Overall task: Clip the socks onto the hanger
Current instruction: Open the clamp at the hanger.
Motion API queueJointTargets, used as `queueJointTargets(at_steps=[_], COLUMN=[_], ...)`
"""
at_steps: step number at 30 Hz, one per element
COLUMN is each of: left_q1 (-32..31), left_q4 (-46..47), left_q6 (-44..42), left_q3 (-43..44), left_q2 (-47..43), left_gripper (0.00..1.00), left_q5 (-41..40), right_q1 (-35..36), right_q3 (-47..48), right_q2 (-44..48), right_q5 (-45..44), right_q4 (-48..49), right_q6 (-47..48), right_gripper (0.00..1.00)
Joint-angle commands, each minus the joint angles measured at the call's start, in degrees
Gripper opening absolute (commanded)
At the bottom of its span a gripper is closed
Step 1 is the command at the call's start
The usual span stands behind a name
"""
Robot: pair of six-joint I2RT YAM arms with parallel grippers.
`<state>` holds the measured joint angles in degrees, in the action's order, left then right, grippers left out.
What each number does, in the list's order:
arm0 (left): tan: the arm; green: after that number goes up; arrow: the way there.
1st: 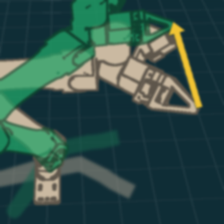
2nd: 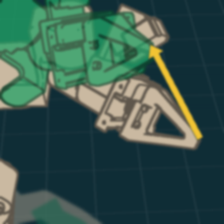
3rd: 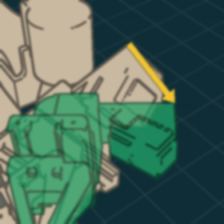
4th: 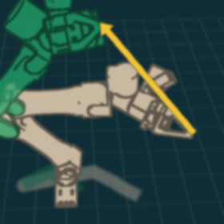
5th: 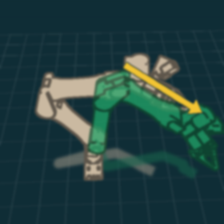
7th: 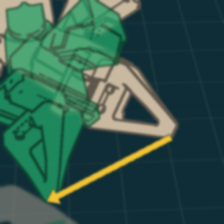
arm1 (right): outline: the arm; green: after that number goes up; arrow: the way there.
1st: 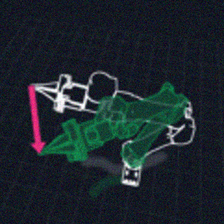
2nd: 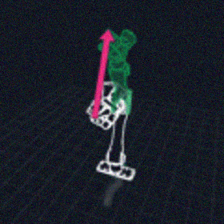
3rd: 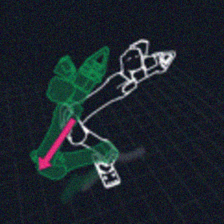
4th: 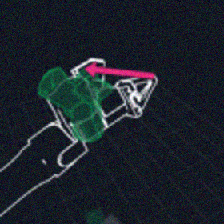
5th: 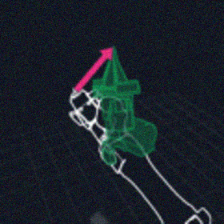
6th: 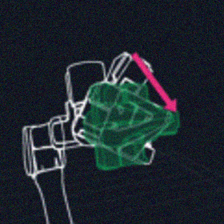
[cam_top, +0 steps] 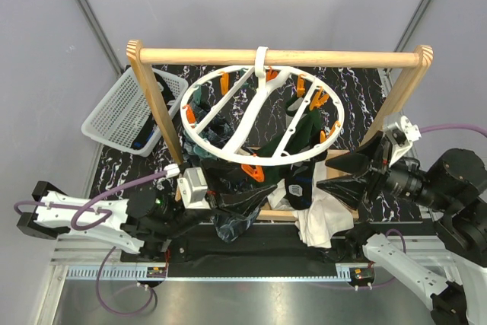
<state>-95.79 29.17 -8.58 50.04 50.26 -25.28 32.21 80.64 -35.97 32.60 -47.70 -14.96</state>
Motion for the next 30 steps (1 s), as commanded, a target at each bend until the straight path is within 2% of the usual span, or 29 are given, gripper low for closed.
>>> queueJointTargets(at_steps=[1, 3, 10, 12, 14, 17, 22, 23, 28, 30], left_q1=[0.16, 0.25, 0.16, 0.16, 0.16, 0.16, -0.80, -1.67, -5.10, -5.90], left_q4=[2.21, 3.00, 5.72, 6.25, 6.43, 5.90, 2.83, 2.30, -1.74, -1.14], left_q6=[1.28, 1.28, 1.90, 2.25, 2.69, 3.39, 3.22, 2.52, -5.38, -8.80], left_q3=[2.78, 2.69, 2.61, 2.60, 3.13, 4.71, 11.45, 13.13, 25.70, 29.84], left_q2=[0.80, 0.98, 1.51, 1.86, 2.21, 4.05, 11.93, 13.62, 25.04, 29.71], left_gripper=[0.50, 0.48, 0.23, 0.19, 0.09, 0.00, 0.00, 0.00, 0.00, 0.00], left_q5=[1.64, 1.20, -0.38, -1.26, -2.93, -7.39, -17.41, -23.01, -36.57, -38.00], right_q1=[0.14, 0.14, 0.14, 0.14, 0.14, 0.14, 0.14, 0.14, 0.14, 0.14], right_q3=[1.80, 1.71, 1.62, 1.63, 1.62, 1.45, 1.89, 2.15, 4.43, 5.75], right_q2=[-3.40, -4.46, -5.17, -5.34, -5.34, -5.08, -4.46, -4.38, -4.20, -3.94], right_q5=[0.18, 0.27, 0.97, 0.71, -0.60, -4.02, -12.46, -12.82, -14.57, -15.11], right_q4=[2.17, 2.09, 3.32, 3.23, 2.97, 2.97, 2.79, 2.70, 0.95, 0.33], right_q6=[-1.65, -1.74, -2.62, -2.53, -2.70, -2.97, -3.67, -3.67, -1.74, -0.52], right_gripper=[0.73, 0.72, 0.71, 0.71, 0.71, 0.69, 0.67, 0.68, 0.75, 0.77])
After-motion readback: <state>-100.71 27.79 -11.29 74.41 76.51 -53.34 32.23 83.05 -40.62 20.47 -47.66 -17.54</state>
